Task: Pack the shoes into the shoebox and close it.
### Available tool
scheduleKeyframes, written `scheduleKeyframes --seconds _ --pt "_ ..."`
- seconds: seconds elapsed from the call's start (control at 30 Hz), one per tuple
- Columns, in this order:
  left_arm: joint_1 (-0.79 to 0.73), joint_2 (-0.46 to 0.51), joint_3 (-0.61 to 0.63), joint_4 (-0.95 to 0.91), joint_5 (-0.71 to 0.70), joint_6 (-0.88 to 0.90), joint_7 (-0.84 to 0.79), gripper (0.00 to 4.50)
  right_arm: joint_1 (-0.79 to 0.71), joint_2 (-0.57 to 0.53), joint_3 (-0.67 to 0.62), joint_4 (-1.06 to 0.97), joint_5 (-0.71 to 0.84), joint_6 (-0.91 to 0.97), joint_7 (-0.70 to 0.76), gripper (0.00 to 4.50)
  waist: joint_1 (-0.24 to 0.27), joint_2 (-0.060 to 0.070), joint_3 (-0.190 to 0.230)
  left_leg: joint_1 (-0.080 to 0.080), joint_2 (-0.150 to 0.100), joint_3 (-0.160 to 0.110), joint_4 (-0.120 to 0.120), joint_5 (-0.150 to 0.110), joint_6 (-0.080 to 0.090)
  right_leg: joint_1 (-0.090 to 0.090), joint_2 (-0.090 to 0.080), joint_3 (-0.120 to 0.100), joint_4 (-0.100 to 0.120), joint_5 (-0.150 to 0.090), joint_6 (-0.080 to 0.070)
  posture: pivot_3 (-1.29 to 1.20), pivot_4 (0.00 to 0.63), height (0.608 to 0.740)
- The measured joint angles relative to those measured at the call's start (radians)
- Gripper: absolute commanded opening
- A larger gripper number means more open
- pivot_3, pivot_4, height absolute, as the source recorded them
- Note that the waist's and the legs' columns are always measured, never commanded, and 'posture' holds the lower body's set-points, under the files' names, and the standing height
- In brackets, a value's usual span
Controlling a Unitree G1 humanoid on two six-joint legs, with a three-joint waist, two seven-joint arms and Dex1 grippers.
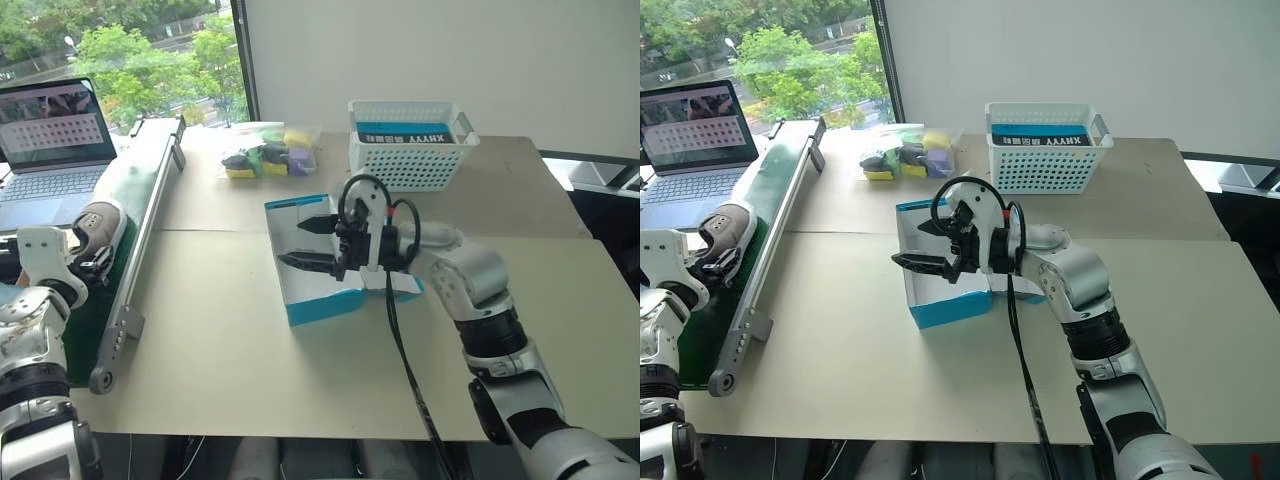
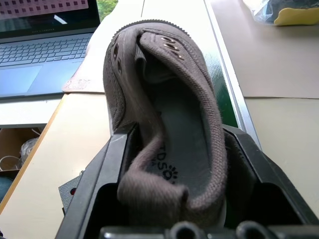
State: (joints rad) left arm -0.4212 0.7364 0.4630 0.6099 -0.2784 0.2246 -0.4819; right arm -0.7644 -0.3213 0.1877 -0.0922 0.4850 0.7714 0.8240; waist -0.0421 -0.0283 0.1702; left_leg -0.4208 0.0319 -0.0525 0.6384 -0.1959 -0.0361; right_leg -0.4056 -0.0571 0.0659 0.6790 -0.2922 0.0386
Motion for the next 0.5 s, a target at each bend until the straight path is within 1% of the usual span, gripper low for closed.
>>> scheduleKeyframes --seconds 0.07,0.13,0.2,0.3,0.5 --pt "-0.001 -0.008 0.000 -0.019 -0.013 0.021 0.002 0.61 0.000 -0.004 -0.003 0.000 0.000 0.000 -0.001 4.50 0.000 0.000 0.000 0.000 0.000 0.000 0.000 0.000 0.000 0.000 0.000 0.000 0.000 0.000 0.000 0.00 0.150 0.740" --pt "-0.005 -0.028 0.000 -0.072 -0.037 0.056 0.017 0.61 0.000 -0.004 -0.005 0.000 0.003 0.001 -0.003 4.50 0.000 0.000 0.000 -0.001 0.000 0.000 0.000 0.000 0.000 0.000 0.000 0.000 0.000 0.000 0.000 0.00 0.150 0.740" --pt "-0.014 -0.052 -0.008 -0.183 -0.061 0.107 0.031 0.61 0.000 0.013 -0.028 0.000 0.015 0.009 -0.022 4.50 0.004 -0.002 0.001 -0.002 0.000 -0.002 0.001 0.000 0.000 0.000 0.000 -0.001 0.000 0.000 0.000 0.00 0.150 0.740" --pt "-0.063 -0.063 -0.033 -0.337 -0.090 0.167 0.042 0.61 -0.002 0.072 -0.103 0.002 0.086 0.043 -0.066 4.50 0.006 -0.003 0.001 -0.003 0.000 -0.002 0.001 0.000 0.000 0.000 0.000 -0.002 0.001 0.000 0.000 0.00 0.150 0.740" --pt "-0.165 -0.115 -0.093 -0.530 -0.118 0.264 0.101 0.61 -0.024 0.113 -0.221 0.028 0.167 0.101 -0.149 4.50 0.000 -0.003 0.001 -0.003 0.000 -0.002 0.001 0.000 0.000 0.000 0.000 -0.001 0.002 0.000 0.000 0.00 0.150 0.740"
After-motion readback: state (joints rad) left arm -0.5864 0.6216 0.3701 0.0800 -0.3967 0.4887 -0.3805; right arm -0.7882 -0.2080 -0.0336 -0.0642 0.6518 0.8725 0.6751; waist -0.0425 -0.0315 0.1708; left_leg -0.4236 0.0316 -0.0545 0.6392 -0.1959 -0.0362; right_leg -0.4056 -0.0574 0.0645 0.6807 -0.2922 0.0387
